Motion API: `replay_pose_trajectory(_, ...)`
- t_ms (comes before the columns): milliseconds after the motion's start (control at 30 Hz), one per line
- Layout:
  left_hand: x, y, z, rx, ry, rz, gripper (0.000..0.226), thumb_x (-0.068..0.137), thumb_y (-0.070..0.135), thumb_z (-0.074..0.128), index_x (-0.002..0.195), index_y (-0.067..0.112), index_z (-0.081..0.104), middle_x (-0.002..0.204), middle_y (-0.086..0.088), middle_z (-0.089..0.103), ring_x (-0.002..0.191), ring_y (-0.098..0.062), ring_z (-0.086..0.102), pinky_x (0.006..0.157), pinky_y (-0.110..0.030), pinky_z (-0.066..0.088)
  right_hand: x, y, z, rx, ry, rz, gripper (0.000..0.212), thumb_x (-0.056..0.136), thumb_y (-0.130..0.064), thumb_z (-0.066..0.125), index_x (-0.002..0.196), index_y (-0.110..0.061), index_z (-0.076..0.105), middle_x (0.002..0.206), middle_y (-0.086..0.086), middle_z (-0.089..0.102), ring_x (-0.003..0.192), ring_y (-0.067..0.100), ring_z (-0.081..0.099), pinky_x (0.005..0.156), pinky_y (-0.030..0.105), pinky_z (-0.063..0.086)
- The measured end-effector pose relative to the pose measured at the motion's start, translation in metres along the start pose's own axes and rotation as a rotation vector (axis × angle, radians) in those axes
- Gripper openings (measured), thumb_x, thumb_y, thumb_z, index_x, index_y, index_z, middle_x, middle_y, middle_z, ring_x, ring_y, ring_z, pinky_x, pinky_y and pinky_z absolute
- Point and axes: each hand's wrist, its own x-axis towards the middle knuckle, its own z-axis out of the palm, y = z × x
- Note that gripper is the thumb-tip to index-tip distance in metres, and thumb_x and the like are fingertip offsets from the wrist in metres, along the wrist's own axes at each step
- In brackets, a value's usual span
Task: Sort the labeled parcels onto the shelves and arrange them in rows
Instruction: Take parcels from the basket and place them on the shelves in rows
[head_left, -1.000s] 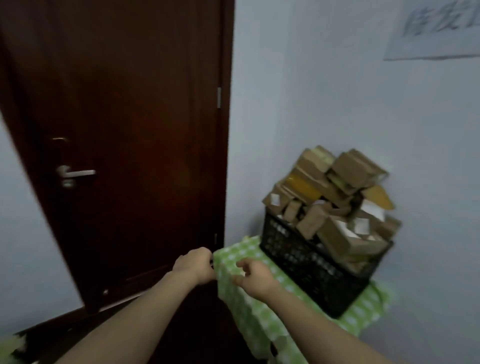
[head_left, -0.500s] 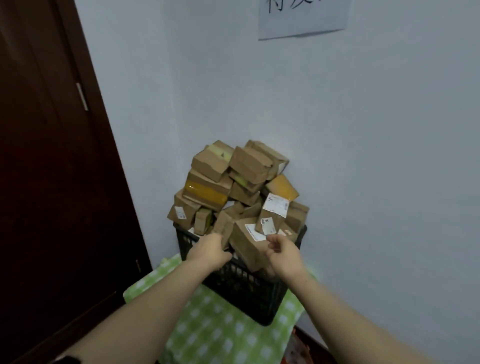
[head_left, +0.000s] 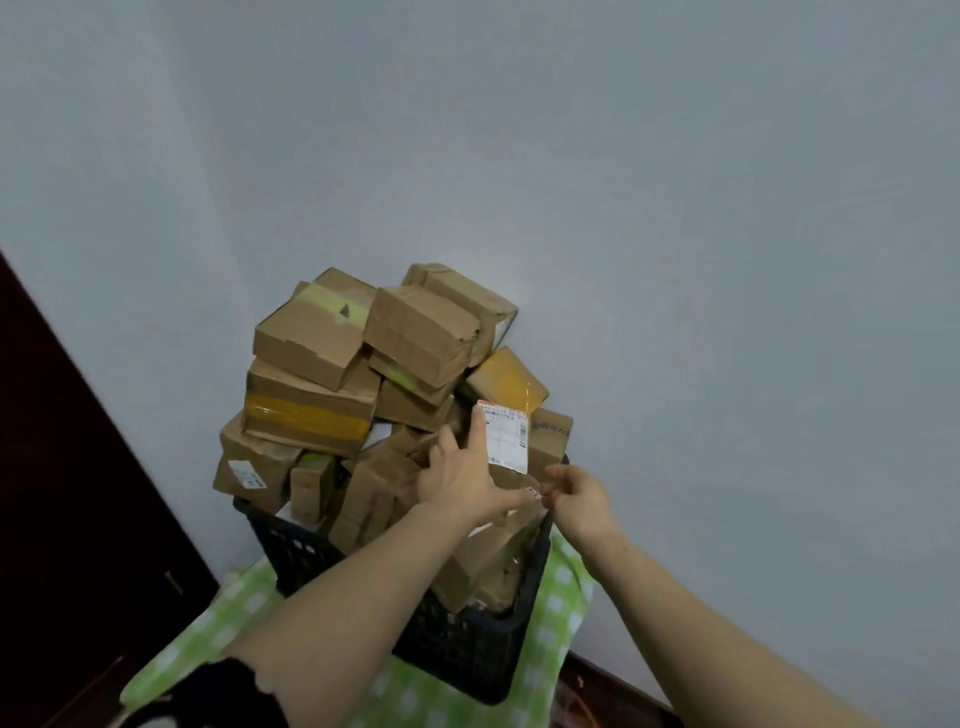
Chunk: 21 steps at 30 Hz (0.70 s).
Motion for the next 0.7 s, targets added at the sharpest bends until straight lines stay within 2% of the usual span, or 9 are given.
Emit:
replay_pose_trajectory(67,0.009,0.006,0.007,0.037,-0.017,-0.042,0.128,0.064,0.072,0.068,0.149,0.029,-0.017,0.155,-0.016,0.005,0.140,-0.034,0.021,0.101,-0.045,0.038,0.010,0.006,-0.001,0.005,-0.032,0.001,0.037,0.091,0.007,0.040,0.125,-0.002,0.052,0.108,0.010,0.059,0.099,0.023,0.057,0.086,0.033,0.048)
replay_pose_trajectory(200,0.015,0.012,0.012,0.033,0.002,-0.095,0.119,0.072,0.069,0.064,0.151,0.017,-0.008,0.146,-0.016,0.029,0.129,-0.031,0.037,0.094,-0.042,0.042,0.026,0.013,-0.002,0.028,-0.135,-0.021,0.030,0.095,0.001,0.043,0.121,-0.002,0.057,0.104,0.005,0.061,0.093,0.018,0.058,0.074,0.023,0.048)
replay_pose_trajectory(300,0.003,0.013,0.012,-0.058,0.063,-0.109,0.116,0.074,0.066,0.062,0.152,0.014,-0.006,0.146,-0.011,0.030,0.130,-0.028,0.039,0.096,-0.040,0.041,0.030,0.016,-0.003,0.108,-0.182,-0.010,0.032,0.095,-0.028,0.054,0.120,-0.008,0.059,0.107,0.003,0.064,0.099,0.019,0.061,0.092,0.036,0.051)
replay_pose_trajectory(367,-0.012,0.009,0.012,-0.112,0.117,-0.081,0.115,0.074,0.067,0.061,0.152,0.017,-0.008,0.146,-0.007,0.030,0.128,-0.025,0.040,0.094,-0.037,0.042,0.029,0.012,-0.007,0.266,-0.287,0.055,0.052,0.083,-0.052,0.064,0.120,-0.017,0.056,0.112,0.000,0.063,0.105,0.020,0.060,0.097,0.042,0.049)
replay_pose_trajectory(400,-0.021,0.007,0.012,-0.133,0.151,-0.068,0.115,0.074,0.068,0.062,0.152,0.019,-0.009,0.145,-0.005,0.031,0.127,-0.023,0.041,0.093,-0.035,0.043,0.027,0.008,-0.009,0.347,-0.375,0.080,0.062,0.074,-0.057,0.069,0.122,-0.021,0.054,0.115,-0.002,0.062,0.107,0.020,0.059,0.097,0.042,0.049)
replay_pose_trajectory(467,-0.042,0.001,0.012,-0.167,0.227,-0.051,0.118,0.074,0.064,0.066,0.152,0.019,-0.010,0.145,-0.003,0.032,0.127,-0.020,0.041,0.093,-0.034,0.043,0.020,0.000,-0.007,0.438,-0.532,0.076,0.070,0.064,-0.049,0.077,0.124,-0.025,0.052,0.115,-0.005,0.064,0.104,0.018,0.062,0.087,0.039,0.054)
replay_pose_trajectory(533,-0.064,-0.009,0.012,-0.202,0.313,-0.055,0.121,0.071,0.058,0.071,0.152,0.017,-0.009,0.148,-0.001,0.030,0.132,-0.019,0.037,0.097,-0.034,0.041,0.010,-0.007,0.000,0.467,-0.603,0.029,0.057,0.072,-0.027,0.079,0.122,-0.023,0.054,0.109,-0.004,0.067,0.094,0.016,0.066,0.068,0.032,0.057)
replay_pose_trajectory(600,-0.090,-0.021,0.008,-0.275,0.343,-0.062,0.121,0.069,0.059,0.070,0.152,0.020,-0.008,0.154,0.006,0.026,0.138,-0.014,0.032,0.102,-0.034,0.042,-0.002,-0.012,0.010,0.475,-0.651,-0.011,0.050,0.075,-0.011,0.077,0.120,-0.018,0.055,0.103,-0.001,0.069,0.088,0.016,0.068,0.058,0.028,0.056)
replay_pose_trajectory(700,-0.130,-0.036,-0.005,-0.471,0.379,-0.079,0.099,0.077,0.048,0.063,0.152,0.025,0.004,0.145,0.017,0.031,0.126,0.001,0.036,0.092,-0.013,0.038,-0.023,-0.019,0.022,0.485,-0.769,-0.030,0.046,0.075,-0.001,0.075,0.113,-0.016,0.054,0.097,0.002,0.070,0.083,0.018,0.069,0.057,0.029,0.056)
